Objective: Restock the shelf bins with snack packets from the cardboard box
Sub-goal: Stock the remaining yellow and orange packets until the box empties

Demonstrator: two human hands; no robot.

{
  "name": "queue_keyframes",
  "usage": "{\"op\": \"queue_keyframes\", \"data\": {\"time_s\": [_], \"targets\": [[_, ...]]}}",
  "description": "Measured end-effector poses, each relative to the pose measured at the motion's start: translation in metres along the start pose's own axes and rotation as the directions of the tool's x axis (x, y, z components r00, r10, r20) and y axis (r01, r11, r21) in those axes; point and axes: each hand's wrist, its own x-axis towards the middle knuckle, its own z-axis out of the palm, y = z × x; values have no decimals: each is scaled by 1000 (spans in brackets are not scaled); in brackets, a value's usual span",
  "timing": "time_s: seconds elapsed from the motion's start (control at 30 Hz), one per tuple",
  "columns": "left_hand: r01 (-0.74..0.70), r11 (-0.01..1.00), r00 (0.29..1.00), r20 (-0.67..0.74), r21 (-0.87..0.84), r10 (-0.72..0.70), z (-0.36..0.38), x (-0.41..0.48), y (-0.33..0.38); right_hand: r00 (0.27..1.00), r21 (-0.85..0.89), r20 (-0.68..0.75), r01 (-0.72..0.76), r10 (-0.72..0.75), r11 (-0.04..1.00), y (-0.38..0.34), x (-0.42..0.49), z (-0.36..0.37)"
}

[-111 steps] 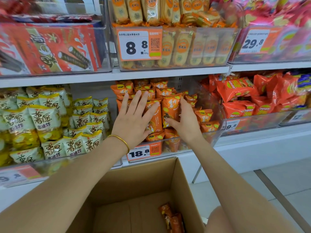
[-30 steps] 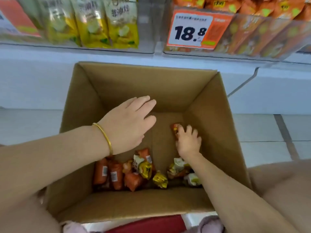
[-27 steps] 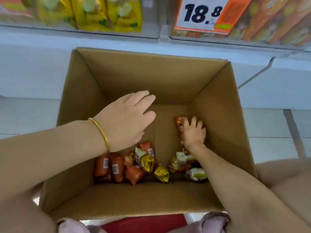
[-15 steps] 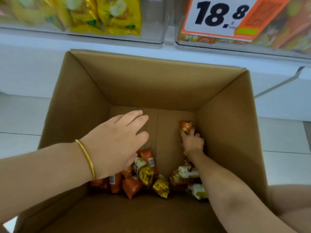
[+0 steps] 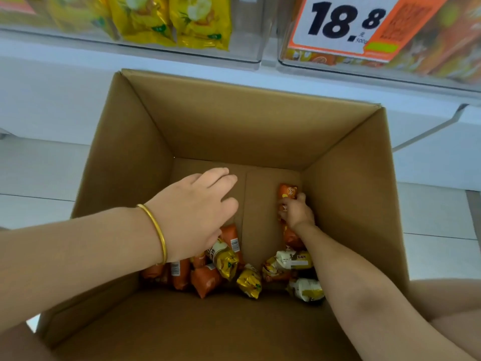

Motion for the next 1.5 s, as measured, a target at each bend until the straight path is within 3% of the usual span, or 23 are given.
{"op": "queue_keyframes", "data": {"time_s": [0.07,0.17,0.27,0.33,0.4,0.47,0.5,0.57,0.7,0.8,0.9,1.1,1.23,1.5], "targets": [[1,999,1000,12,42,-2,-1,4,1,998,41,-32,52,-51,998,-10,-5,1],[85,996,977,197,-5,-83,-9,9,-2,990,255,-91,130,-110,958,-36,-18,-10],[311,906,927,303,-287,-222,-18,14,-8,972,575,-154,233,-176,784,-73,-51,-44],[504,677,862,359,-537,-358,-22,20,-14,946,715,-170,311,-276,626,-101,-81,-74],[616,317,758,433,-722,-487,-22,26,-22,911,789,-154,347,-383,507,-125,-114,-103],[553,-143,687,546,-821,-479,-26,28,-27,863,789,-141,394,-485,471,-145,-144,-126],[484,-319,685,580,-815,-442,-29,27,-28,841,762,-147,432,-521,483,-152,-156,-134],[387,-460,713,576,-799,-400,-37,21,-29,815,694,-170,498,-554,520,-160,-177,-150],[269,-551,786,510,-790,-348,-49,10,-26,787,637,-139,536,-601,554,-157,-204,-174],[166,-618,802,470,-768,-369,-54,2,-27,819,716,-148,475,-554,511,-157,-211,-186],[93,-705,788,485,-703,-379,-57,-7,-29,882,871,-222,371,-415,322,-156,-212,-198],[158,-778,843,494,-608,-214,-55,-14,-12,957,968,-244,231,-158,-100,-150,-204,-197],[144,-790,857,475,-596,-203,-63,-9,-16,987,966,-161,156,-5,-207,-149,-195,-189],[217,-773,878,465,-596,-112,-65,-4,-13,982,906,-167,188,87,-380,-151,-188,-206]]}}
